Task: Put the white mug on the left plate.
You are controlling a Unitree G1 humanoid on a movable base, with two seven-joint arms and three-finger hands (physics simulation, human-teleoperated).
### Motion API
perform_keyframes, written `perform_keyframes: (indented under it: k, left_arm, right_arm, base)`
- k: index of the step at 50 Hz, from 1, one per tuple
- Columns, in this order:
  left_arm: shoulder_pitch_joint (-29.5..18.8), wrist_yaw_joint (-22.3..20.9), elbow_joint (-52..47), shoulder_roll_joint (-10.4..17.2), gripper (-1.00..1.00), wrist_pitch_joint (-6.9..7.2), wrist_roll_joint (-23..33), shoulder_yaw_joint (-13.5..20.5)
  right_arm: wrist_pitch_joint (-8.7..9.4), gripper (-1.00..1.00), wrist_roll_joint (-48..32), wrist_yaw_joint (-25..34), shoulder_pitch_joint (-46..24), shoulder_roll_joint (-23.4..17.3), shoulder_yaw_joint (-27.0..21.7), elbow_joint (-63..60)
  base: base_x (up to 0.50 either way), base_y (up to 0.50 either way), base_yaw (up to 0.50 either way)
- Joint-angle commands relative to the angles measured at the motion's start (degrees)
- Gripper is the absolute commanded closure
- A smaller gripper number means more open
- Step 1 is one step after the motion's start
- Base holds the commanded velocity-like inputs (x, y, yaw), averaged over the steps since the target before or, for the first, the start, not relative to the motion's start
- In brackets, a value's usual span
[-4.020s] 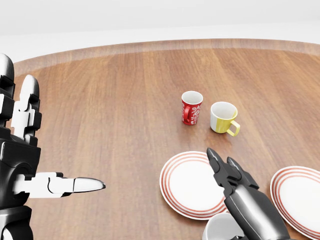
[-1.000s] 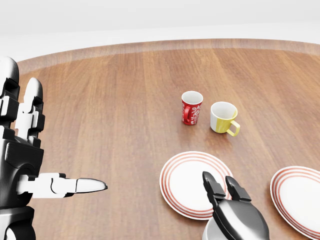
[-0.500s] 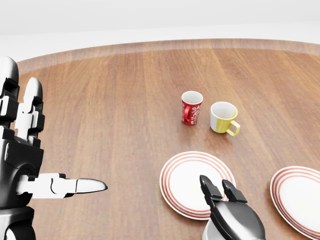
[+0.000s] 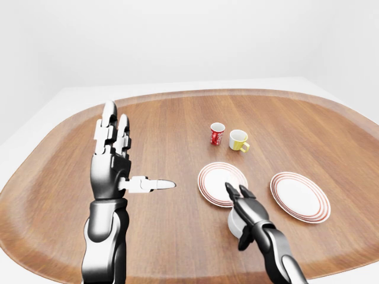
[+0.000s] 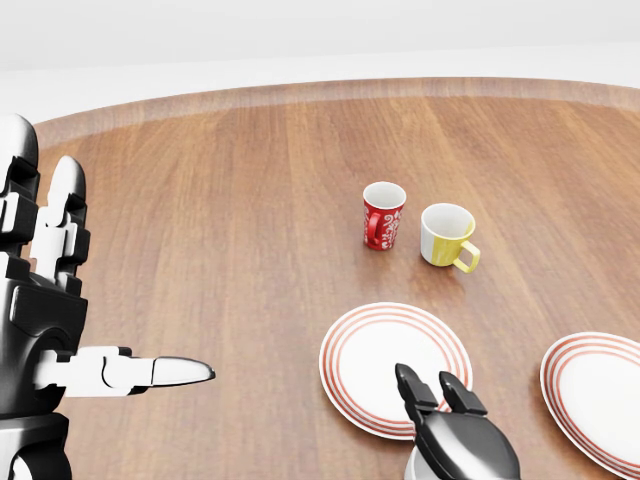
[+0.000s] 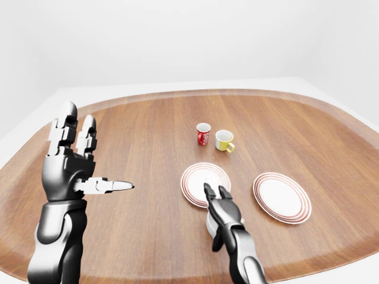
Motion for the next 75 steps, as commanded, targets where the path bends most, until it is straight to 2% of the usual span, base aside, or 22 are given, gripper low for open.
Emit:
perform_keyframes:
  k: [1, 3, 4, 5, 17, 19, 21, 22, 23, 24, 25, 26, 28, 31, 37, 50, 65, 75]
  left_arm:
    - [-0.03, 0.05, 0.04, 0.0, -1.0, 0.0, 0.02, -0.01]
    - [0.02, 0.01, 0.15, 0.0, -1.0, 0.0, 0.01, 0.01]
    - [0.03, 0.0, 0.21, 0.0, -1.0, 0.0, 0.01, 0.02]
    - [0.07, -0.02, 0.32, 0.0, -1.0, 0.0, 0.04, 0.01]
    - [0.04, 0.02, 0.19, 0.0, -1.0, 0.0, 0.06, 0.0]
    - [0.19, -0.04, 0.38, -0.04, -1.0, 0.0, 0.09, -0.07]
    - [0.12, 0.04, 0.13, -0.05, -1.0, 0.0, 0.12, -0.12]
    - [0.21, -0.02, 0.34, -0.05, -1.0, 0.0, 0.16, -0.13]
    - [0.33, -0.09, 0.55, -0.07, -1.0, 0.0, 0.18, -0.17]
    - [0.37, -0.11, 0.53, -0.08, -1.0, 0.0, 0.19, -0.2]
    - [0.31, -0.07, 0.41, -0.08, -1.0, 0.0, 0.21, -0.22]
    - [0.27, -0.05, 0.41, -0.08, -1.0, 0.0, 0.23, -0.22]
    - [0.23, -0.03, 0.24, -0.07, -1.0, 0.0, 0.16, -0.16]
    - [0.27, -0.02, 0.14, -0.08, -1.0, 0.0, 0.19, -0.21]
    - [0.29, -0.06, 0.48, -0.12, -1.0, 0.0, 0.32, -0.36]
    - [-0.12, 0.07, 0.1, 0.01, -1.0, 0.0, 0.0, 0.02]
    - [-0.42, 0.07, 0.33, 0.19, -1.0, 0.0, -0.25, 0.47]
    - [-0.44, 0.1, 0.27, 0.21, -1.0, 0.0, -0.31, 0.55]
  right_arm:
    - [-0.76, -1.0, -0.41, -1.97, -0.51, -0.28, 0.65, 3.92]
    - [-1.04, -1.0, -0.26, -1.7, -0.26, -0.36, 0.77, 3.59]
    - [-1.12, -0.37, -0.21, -1.67, -0.23, -0.35, 0.79, 3.55]
    - [-1.24, 1.0, -0.1, -1.73, -0.23, -0.34, 0.79, 3.57]
    - [-2.55, 1.0, 2.07, 0.32, 1.12, -0.2, 0.72, 1.6]
    - [-3.18, 1.0, 3.61, 1.89, 1.88, 0.04, 1.02, -0.16]
    - [-3.58, 1.0, 10.05, 7.49, 3.92, 1.61, 1.69, -5.5]
    - [-2.94, 1.0, 13.13, 10.19, 4.95, 2.32, 2.33, -8.55]
    - [-0.86, 1.0, 18.41, 15.0, 6.58, 3.78, 3.47, -14.05]
    - [0.33, 1.0, 20.74, 16.33, 7.01, 3.67, 4.43, -16.54]
    - [2.29, 1.0, 23.4, 17.98, 7.45, 3.75, 5.36, -19.13]
    - [3.06, 1.0, 25.17, 19.05, 7.64, 3.47, 6.19, -21.34]
    - [3.06, 1.0, 29.32, 21.38, 7.55, 3.13, 7.68, -26.31]
    - [3.06, 1.0, 33.01, 21.84, 6.88, 1.35, 9.22, -28.97]
    - [3.06, 1.0, 37.12, 22.95, 5.84, -0.28, 11.26, -32.32]
    - [3.06, 1.0, 36.62, 22.95, -3.28, 1.04, 11.24, -31.14]
    - [3.06, 1.0, 34.37, 22.95, -12.35, 3.29, 4.99, -24.86]
    - [3.06, 1.0, 34.68, 22.95, -19.7, 3.14, 1.24, -20.27]
  base:
    - [0.0, 0.0, 0.0]
    - [0.0, 0.0, 0.0]
    - [0.0, 0.0, 0.0]
    - [0.0, 0.0, 0.0]
    - [0.0, 0.0, 0.0]
    - [0.0, 0.0, 0.0]
    - [0.0, 0.0, 0.0]
    - [0.0, 0.0, 0.0]
    - [0.0, 0.0, 0.0]
    - [0.0, 0.0, 0.0]
    - [0.0, 0.0, 0.0]
    - [0.0, 0.0, 0.0]
    - [0.0, 0.0, 0.0]
    - [0.0, 0.0, 0.0]
    - [0.0, 0.0, 0.0]
    - [0.0, 0.0, 0.0]
    - [0.0, 0.0, 0.0]
    - [0.0, 0.0, 0.0]
